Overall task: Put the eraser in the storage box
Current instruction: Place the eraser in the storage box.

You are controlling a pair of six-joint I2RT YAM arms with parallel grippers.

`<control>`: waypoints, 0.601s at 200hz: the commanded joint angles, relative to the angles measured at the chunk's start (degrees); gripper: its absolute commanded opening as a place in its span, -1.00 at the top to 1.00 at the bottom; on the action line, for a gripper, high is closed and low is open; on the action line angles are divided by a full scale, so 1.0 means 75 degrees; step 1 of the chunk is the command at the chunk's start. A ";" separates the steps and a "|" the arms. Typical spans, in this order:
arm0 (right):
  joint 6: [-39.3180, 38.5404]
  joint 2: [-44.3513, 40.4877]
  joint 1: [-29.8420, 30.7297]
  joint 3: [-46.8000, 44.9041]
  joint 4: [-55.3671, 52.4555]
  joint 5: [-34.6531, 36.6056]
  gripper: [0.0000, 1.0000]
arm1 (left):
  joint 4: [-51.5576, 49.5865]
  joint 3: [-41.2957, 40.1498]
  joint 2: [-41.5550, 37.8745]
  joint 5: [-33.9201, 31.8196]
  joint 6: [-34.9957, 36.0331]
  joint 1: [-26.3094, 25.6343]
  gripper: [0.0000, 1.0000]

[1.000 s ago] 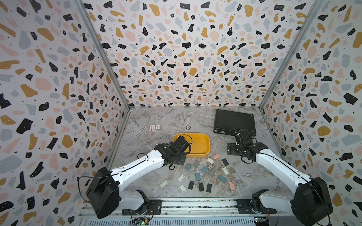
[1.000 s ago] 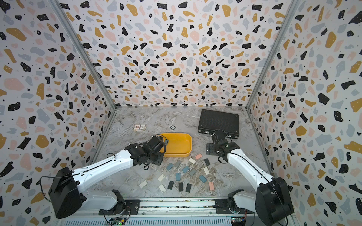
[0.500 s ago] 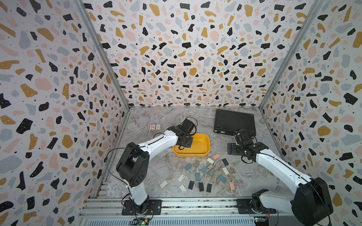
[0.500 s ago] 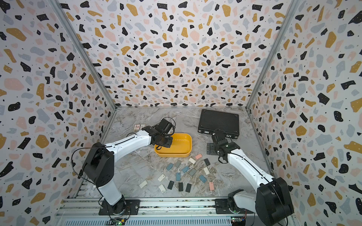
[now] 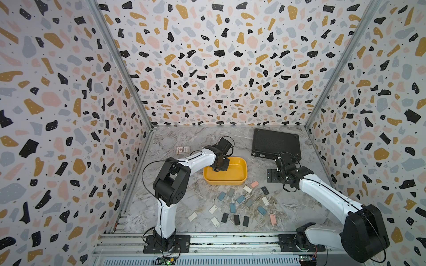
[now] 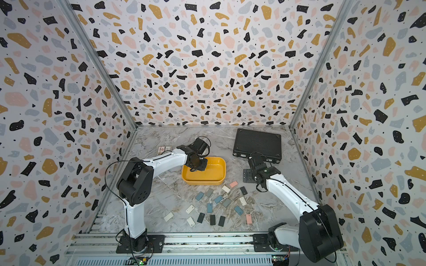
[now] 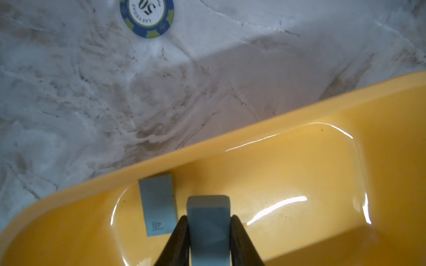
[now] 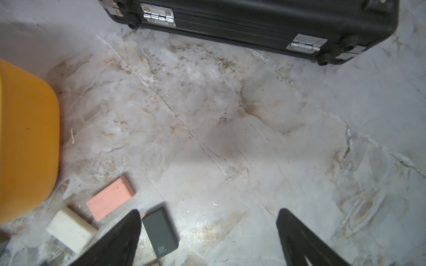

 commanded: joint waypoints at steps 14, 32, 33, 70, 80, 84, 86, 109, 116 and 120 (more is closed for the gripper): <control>0.0076 0.0074 0.0029 0.0108 0.0010 0.0072 -0.89 | 0.0160 0.0333 0.0293 0.0084 -0.0019 0.0107 0.40; 0.0076 0.0103 0.0021 0.0092 0.0024 0.0066 -0.89 | 0.0179 0.0382 0.0428 0.0111 -0.0039 0.0141 0.40; 0.0075 0.0100 0.0019 0.0088 0.0027 0.0069 -0.89 | 0.0176 0.0388 0.0441 0.0109 -0.0035 0.0143 0.40; 0.0086 0.0120 0.0029 0.0061 0.0042 0.0080 -0.89 | 0.0162 0.0511 0.0643 0.0099 -0.0037 0.0168 0.40; 0.0092 0.0113 0.0030 0.0061 0.0030 0.0084 -0.89 | 0.0148 0.0554 0.0673 0.0090 -0.0034 0.0168 0.40; 0.0086 0.0119 0.0025 0.0059 0.0024 0.0084 -0.89 | 0.0149 0.0555 0.0677 0.0087 -0.0040 0.0168 0.39; 0.0089 0.0120 0.0026 0.0061 0.0029 0.0078 -0.89 | 0.0149 0.0557 0.0683 0.0076 -0.0036 0.0176 0.39; 0.0086 0.0117 0.0030 0.0026 0.0060 0.0065 -0.89 | 0.0134 0.0592 0.0744 0.0049 -0.0043 0.0179 0.34; 0.0094 0.0120 0.0030 0.0026 0.0060 0.0059 -0.89 | 0.0137 0.0587 0.0747 0.0049 -0.0063 0.0179 0.31; 0.0093 0.0123 0.0027 0.0027 0.0057 0.0071 -0.89 | 0.0127 0.0588 0.0747 0.0049 -0.0061 0.0179 0.28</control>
